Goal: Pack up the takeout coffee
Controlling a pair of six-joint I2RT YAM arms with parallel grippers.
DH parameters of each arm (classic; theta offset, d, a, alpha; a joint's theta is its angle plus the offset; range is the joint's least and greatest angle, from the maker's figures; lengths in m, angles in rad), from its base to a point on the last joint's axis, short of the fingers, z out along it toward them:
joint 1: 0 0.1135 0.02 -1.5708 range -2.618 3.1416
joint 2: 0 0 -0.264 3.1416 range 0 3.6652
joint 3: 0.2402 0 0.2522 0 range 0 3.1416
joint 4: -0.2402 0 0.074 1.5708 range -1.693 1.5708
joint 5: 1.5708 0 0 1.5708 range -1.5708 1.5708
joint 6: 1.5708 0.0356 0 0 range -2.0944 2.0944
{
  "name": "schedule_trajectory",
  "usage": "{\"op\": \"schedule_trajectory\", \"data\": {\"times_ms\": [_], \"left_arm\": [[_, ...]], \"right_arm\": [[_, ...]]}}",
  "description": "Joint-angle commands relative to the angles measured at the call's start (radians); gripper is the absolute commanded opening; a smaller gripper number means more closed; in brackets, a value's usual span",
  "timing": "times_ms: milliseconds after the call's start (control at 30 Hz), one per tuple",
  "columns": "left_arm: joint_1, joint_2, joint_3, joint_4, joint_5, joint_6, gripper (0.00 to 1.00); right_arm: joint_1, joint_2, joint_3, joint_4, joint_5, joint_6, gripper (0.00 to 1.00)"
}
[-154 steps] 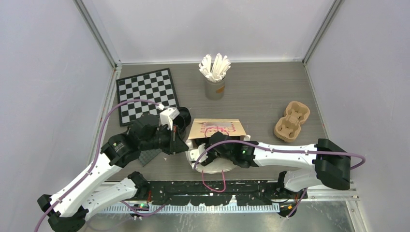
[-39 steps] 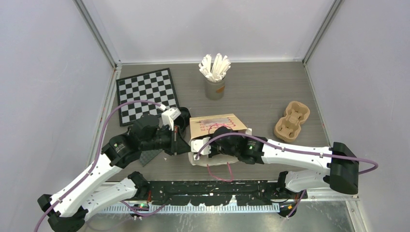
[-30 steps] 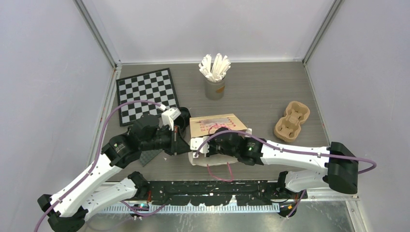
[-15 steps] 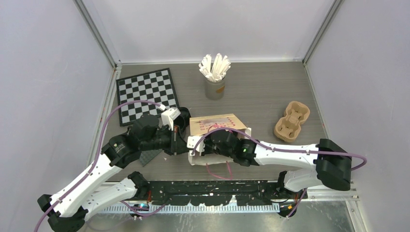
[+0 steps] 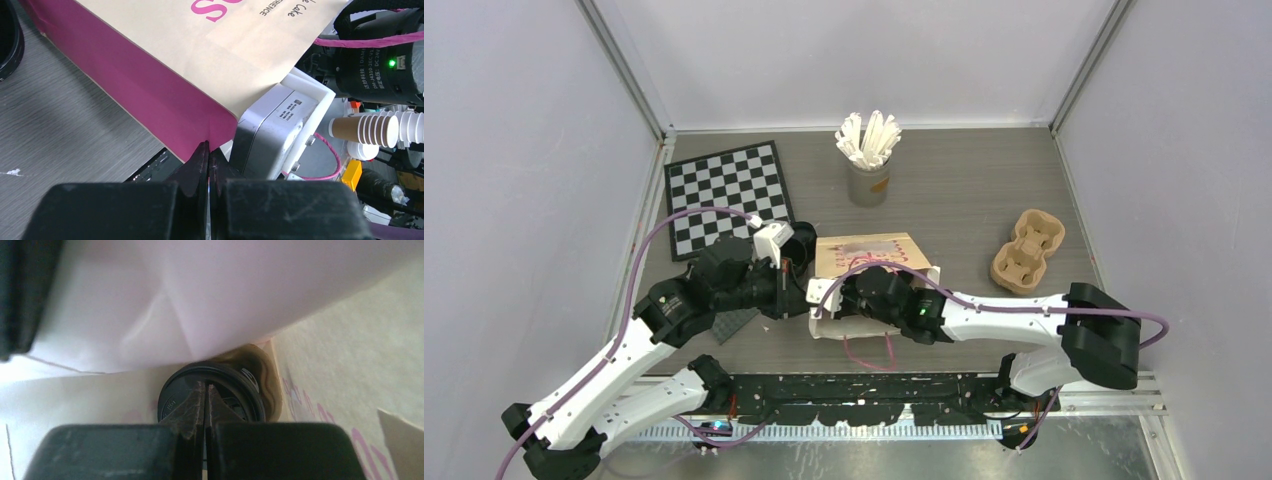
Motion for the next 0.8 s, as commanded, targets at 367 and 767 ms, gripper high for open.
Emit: {"op": "schedule_trajectory", "data": {"times_ms": [367,767], "left_arm": [[-0.013,-0.001,0.006,0.07,0.09,-0.034,0.0],[-0.013,0.011,-0.002,0.093,0.103,-0.044,0.0]], "right_arm": [[-0.008,0.066,0.001,0.105,0.139,0.02,0.01],[-0.021,0.108,0.003,0.154,0.191,0.012,0.0]]}}
